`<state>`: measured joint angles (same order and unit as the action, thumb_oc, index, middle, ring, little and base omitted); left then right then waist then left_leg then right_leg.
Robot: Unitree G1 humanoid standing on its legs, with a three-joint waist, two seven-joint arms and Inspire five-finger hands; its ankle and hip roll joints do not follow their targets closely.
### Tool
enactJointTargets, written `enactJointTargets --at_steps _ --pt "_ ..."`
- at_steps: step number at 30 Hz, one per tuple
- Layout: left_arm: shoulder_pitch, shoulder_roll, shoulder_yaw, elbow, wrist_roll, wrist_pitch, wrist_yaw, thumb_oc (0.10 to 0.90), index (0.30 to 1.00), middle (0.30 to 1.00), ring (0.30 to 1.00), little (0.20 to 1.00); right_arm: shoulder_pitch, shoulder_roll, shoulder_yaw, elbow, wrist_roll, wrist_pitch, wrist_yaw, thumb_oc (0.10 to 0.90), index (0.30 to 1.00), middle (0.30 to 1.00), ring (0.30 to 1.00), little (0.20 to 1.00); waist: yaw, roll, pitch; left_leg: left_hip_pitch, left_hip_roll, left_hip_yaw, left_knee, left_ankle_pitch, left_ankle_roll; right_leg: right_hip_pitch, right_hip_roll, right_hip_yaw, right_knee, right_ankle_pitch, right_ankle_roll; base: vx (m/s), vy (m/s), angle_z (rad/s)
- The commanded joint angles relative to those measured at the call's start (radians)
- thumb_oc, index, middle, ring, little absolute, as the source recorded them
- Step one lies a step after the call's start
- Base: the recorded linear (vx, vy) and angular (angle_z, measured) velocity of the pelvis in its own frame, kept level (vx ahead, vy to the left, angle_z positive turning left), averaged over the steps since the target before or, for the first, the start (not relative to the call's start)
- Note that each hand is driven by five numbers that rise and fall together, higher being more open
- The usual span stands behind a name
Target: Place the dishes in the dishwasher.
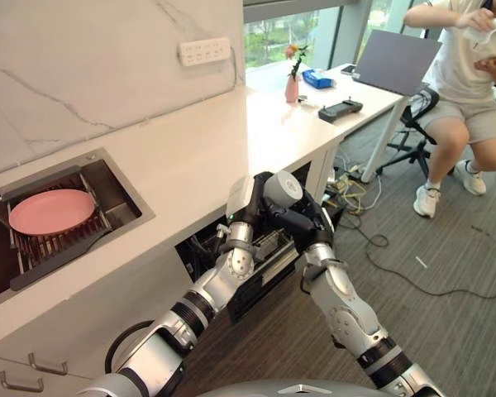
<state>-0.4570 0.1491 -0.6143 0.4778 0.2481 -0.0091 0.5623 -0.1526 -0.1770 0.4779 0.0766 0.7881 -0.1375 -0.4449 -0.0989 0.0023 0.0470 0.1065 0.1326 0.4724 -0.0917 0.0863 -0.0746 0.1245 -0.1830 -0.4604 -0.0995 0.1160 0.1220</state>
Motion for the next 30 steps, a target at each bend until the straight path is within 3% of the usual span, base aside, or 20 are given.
enactJointTargets --at_steps 1,11,18,25,30 --pt "-0.223 -0.132 -0.148 0.042 0.039 -0.08 0.011 0.4 0.3 0.3 0.3 0.3 -0.295 0.156 -0.012 -0.019 -0.024 -0.157 0.019 0.8 0.9 0.9 0.9 0.9 0.022 -0.019 -0.006 0.081 -0.019 -0.026 0.008 -0.093 -0.028 0.002 0.005 -0.033 0.012 -0.084 0.035 0.01 0.024 0.11" --pt "-0.283 -0.203 -0.236 0.056 0.023 -0.091 -0.003 0.4 0.3 0.3 0.3 0.3 -0.418 0.265 -0.093 0.21 0.098 -0.243 -0.053 0.8 0.9 0.9 0.9 0.9 0.049 -0.021 -0.013 0.068 -0.019 -0.055 0.007 -0.088 -0.03 0.002 0.001 -0.057 0.012 -0.09 0.039 0.01 0.016 0.12" --pt "-0.27 -0.198 -0.255 -0.003 -0.076 -0.143 -0.095 0.4 0.3 0.3 0.3 0.3 -0.472 0.254 -0.161 0.261 0.138 -0.285 0.009 0.8 0.9 0.9 0.9 0.9 0.07 -0.024 -0.016 0.062 -0.022 -0.077 0.006 -0.088 -0.029 0.009 -0.002 -0.069 0.012 -0.092 0.041 0.02 0.007 0.09" --pt "-0.265 -0.19 -0.272 -0.052 -0.123 -0.175 -0.16 0.4 0.3 0.3 0.3 0.3 -0.489 0.233 -0.166 0.304 0.129 -0.278 0.068 0.8 0.9 0.9 0.9 0.9 0.079 -0.026 -0.013 0.058 -0.022 -0.094 0.005 -0.089 -0.03 0.014 -0.002 -0.078 0.012 -0.097 0.041 0.01 -0.001 0.08" --pt "-0.245 -0.186 -0.279 -0.071 -0.183 -0.204 -0.227 0.4 0.3 0.3 0.3 0.3 -0.477 0.2 -0.152 0.318 0.147 -0.266 0.194 0.8 0.9 0.9 0.9 0.9 0.081 -0.028 -0.008 0.054 -0.021 -0.1 0.005 -0.087 -0.032 0.016 -0.003 -0.082 0.012 -0.098 0.041 0.0 -0.001 0.05"
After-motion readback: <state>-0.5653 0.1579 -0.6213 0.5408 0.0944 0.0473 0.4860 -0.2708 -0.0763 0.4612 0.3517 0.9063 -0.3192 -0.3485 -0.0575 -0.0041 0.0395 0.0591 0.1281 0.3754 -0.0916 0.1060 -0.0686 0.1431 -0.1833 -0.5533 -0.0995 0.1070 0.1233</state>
